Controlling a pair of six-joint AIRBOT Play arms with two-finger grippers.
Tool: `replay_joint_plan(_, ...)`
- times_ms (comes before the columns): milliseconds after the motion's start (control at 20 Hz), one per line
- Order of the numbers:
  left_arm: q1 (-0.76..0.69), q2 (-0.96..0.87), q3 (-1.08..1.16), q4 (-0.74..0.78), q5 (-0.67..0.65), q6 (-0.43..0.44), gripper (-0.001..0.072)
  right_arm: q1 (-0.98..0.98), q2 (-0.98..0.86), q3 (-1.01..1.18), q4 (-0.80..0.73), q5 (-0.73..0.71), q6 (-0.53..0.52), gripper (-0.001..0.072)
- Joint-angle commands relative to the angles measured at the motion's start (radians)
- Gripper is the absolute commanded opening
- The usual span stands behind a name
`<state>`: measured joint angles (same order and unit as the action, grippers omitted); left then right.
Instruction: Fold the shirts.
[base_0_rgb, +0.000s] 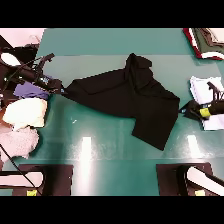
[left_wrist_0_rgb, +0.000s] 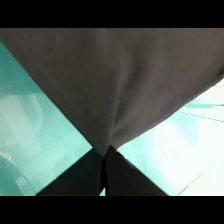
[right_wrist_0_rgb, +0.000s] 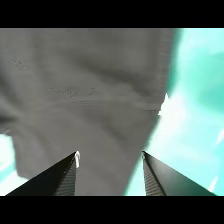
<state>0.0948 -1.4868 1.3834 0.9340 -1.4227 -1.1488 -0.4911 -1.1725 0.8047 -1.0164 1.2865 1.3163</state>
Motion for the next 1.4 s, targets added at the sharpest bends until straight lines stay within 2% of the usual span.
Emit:
replay_joint_plan(0,-0.001,0.023,0.001,0.001,0.001,-0.031,0.0023,-0.028,-0.056,-0.078,0.005,-0.112,-0.025,0.0447)
replay_joint_plan(150,-0.001,0.023,0.001,0.002,0.001,-0.041,0.0023,0.014,-0.117,-0.077,0.011,-0.176,-0.028,0.0447)
replay_joint_plan(300,-0.001,0.023,0.001,0.002,0.001,-0.056,0.0023,0.046,-0.135,-0.077,0.093,-0.229,-0.065,0.0427)
replay_joint_plan(400,-0.001,0.023,0.001,0.002,0.001,-0.056,0.0023,0.068,-0.135,-0.073,0.106,-0.255,-0.069,0.0273)
replay_joint_plan(500,-0.001,0.024,0.002,0.002,0.000,-0.056,0.0023,0.087,-0.135,-0.073,0.108,-0.254,-0.096,0.0041)
replay_joint_plan(550,-0.001,0.028,0.002,0.002,0.001,-0.057,0.0023,0.098,-0.133,-0.069,0.109,-0.245,-0.096,0.0022)
replay_joint_plan(800,0.002,0.151,0.093,0.008,0.111,-0.094,0.0023,0.163,-0.022,0.160,0.109,-0.167,-0.088,0.0021)
replay_joint_plan(1100,0.001,0.309,0.489,0.008,0.168,-0.138,0.0023,0.193,0.200,0.708,0.100,-0.235,-0.037,0.0020)
replay_joint_plan(1250,0.001,0.393,0.674,0.009,0.209,-0.157,0.0023,0.143,0.287,0.924,0.099,-0.267,-0.035,0.0020)
replay_joint_plan(1350,0.001,0.473,0.715,0.008,0.268,-0.157,0.0023,0.080,0.340,1.028,0.099,-0.262,-0.034,0.0020)
